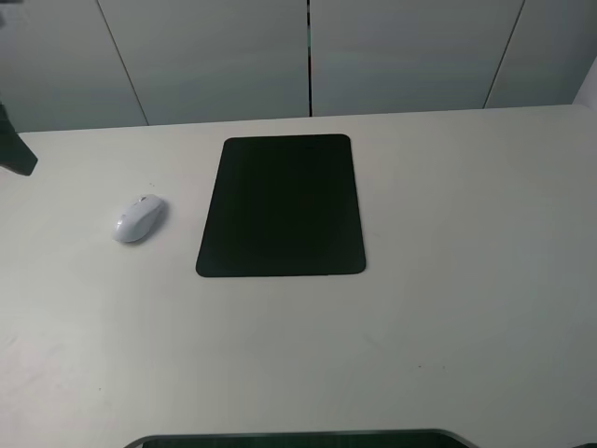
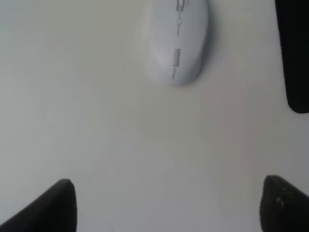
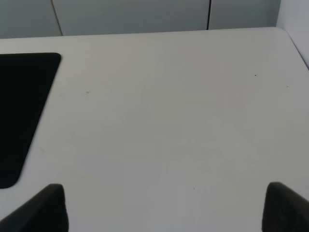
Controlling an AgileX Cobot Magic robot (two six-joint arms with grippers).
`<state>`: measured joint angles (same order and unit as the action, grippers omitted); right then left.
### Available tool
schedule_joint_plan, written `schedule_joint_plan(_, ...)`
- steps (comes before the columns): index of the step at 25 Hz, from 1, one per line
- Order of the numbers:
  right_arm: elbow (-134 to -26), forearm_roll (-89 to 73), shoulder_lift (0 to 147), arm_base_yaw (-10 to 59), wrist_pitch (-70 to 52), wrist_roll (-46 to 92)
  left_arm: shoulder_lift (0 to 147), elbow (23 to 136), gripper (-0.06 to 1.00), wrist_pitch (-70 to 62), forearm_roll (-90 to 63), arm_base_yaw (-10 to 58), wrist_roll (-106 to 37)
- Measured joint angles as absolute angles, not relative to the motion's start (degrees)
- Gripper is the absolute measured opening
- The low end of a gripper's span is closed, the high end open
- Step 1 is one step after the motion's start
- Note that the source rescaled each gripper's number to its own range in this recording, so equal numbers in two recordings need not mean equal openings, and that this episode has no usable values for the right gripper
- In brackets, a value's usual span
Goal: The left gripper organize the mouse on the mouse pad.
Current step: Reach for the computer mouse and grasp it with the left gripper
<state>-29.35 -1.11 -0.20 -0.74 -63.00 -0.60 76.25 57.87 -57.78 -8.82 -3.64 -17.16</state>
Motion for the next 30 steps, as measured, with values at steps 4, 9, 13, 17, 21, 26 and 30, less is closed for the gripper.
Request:
schedule_joint_plan(4, -29.3, -1.1, -0.2, -0.7, -63.0, -0.6, 77.5, 57.9, 0.94, -54.8, -9.4, -0.7, -20.2)
schedule_joint_plan(9, -29.3, -1.1, -0.2, -0.7, -63.0, -0.6, 79.1, 57.9, 0.94, -49.5, -10.4, 0.5, -24.6)
schedule_joint_plan(13, -29.3, -1.1, -0.2, -0.7, -63.0, -0.6, 81.0, 57.9, 0.94, -46.7, -10.4, 0.5, -25.4)
schedule_joint_plan(17, -29.3, -1.1, -0.2, -0.7, -63.0, -0.6, 84.0, 57.9, 0.94, -45.8, -10.1, 0.5, -25.6)
schedule_joint_plan(21, -29.3, -1.1, -0.2, -0.7, -63.0, -0.6, 88.0, 57.9, 0.95, -44.7, -10.4, 0.5, -25.6)
schedule_joint_plan(26, -29.3, -1.1, -0.2, -0.7, -63.0, -0.6, 92.5, 57.9, 0.96, -43.1, -10.2, 0.5, -23.7)
schedule_joint_plan(30, -29.3, -1.1, -0.2, -0.7, -63.0, -0.6, 95.7, 58.4, 0.96, -40.9, -9.4, 0.5, -18.3)
